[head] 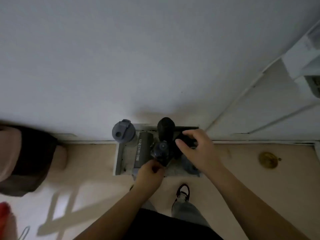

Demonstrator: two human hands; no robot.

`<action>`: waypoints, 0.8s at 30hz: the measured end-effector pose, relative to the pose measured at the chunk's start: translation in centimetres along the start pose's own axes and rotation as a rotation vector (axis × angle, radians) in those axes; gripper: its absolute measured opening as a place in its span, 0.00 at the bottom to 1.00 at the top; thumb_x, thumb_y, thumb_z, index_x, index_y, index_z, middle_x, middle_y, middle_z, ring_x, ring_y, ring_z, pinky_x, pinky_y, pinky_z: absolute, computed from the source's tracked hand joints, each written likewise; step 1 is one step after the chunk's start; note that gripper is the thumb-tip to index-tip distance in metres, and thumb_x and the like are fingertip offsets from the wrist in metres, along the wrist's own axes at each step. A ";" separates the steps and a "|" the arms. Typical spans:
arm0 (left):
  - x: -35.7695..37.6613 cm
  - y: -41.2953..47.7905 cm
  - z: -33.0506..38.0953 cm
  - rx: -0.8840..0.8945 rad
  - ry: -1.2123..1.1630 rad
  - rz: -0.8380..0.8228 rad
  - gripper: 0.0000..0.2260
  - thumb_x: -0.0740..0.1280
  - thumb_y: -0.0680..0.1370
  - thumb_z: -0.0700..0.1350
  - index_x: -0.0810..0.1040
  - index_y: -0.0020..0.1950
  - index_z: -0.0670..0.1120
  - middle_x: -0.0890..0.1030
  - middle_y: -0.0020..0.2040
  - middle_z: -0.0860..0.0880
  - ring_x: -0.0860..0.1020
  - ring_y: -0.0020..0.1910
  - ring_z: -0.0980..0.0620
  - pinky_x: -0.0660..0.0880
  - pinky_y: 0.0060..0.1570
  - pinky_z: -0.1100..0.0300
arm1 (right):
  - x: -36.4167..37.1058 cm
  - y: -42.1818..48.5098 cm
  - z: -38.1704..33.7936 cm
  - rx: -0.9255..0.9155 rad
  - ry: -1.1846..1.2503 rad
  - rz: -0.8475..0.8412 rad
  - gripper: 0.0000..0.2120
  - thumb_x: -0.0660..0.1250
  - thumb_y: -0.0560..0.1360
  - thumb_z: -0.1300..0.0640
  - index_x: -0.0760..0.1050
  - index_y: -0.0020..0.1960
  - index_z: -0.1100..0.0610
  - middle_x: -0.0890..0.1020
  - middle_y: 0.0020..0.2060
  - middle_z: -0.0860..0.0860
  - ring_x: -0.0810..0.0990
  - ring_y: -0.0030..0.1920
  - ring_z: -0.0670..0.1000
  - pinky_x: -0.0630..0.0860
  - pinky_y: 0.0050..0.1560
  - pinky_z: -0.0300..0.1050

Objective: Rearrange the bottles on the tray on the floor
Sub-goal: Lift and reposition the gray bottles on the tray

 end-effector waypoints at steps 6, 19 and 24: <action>-3.8 0.6 0.0 -0.024 -0.074 0.251 0.05 0.67 0.77 0.41 0.79 0.45 0.51 0.83 0.42 0.48 0.81 0.41 0.49 0.80 0.41 0.52 | 7.9 0.8 -2.6 -0.079 -0.221 -0.458 0.35 0.73 0.70 0.34 0.69 0.71 0.47 0.72 0.65 0.47 0.72 0.64 0.49 0.77 0.61 0.48; -13.1 7.9 3.2 0.301 0.579 0.369 0.35 0.73 0.71 0.50 0.62 0.75 0.57 0.62 0.76 0.44 0.62 0.72 0.37 0.73 0.66 0.39 | 9.6 0.2 -2.3 0.031 -0.417 -0.375 0.25 0.73 0.71 0.45 0.62 0.61 0.41 0.76 0.54 0.47 0.79 0.48 0.51 0.82 0.44 0.51; -13.9 9.0 3.4 0.377 0.466 0.330 0.28 0.76 0.68 0.48 0.69 0.65 0.56 0.70 0.67 0.45 0.70 0.65 0.37 0.75 0.60 0.43 | 7.9 -0.3 -3.2 0.108 -0.366 -0.292 0.25 0.74 0.69 0.46 0.63 0.59 0.40 0.78 0.50 0.45 0.80 0.46 0.49 0.83 0.44 0.53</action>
Point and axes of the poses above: each hand's wrist, its own y-axis towards the middle knuckle, its own x-axis out of the palm, z = x × y, the point moved 7 cm from there along y, towards the middle knuckle
